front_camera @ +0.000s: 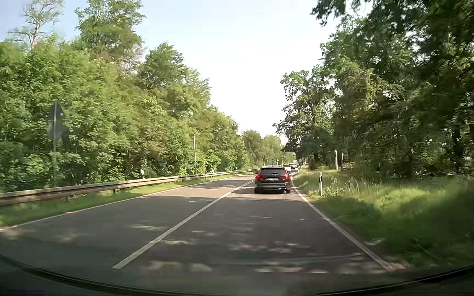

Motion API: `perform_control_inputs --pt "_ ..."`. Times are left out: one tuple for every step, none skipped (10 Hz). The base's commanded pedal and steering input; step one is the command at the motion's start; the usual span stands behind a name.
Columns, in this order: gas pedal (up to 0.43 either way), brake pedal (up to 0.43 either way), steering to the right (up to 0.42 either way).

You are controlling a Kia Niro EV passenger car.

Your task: Follow the waypoints while adhering to traffic rules and regulations

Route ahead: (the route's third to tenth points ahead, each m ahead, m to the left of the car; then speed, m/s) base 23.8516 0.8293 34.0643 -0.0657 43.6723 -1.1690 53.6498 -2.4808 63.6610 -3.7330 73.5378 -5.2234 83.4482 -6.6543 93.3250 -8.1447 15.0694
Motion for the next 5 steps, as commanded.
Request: perform_control_inputs --pt "0.028 0.024 0.015" --pt "0.028 0.024 0.015" --pt "0.02 0.024 0.015" --pt "0.0 0.024 0.015" --pt "0.0 0.024 0.014"
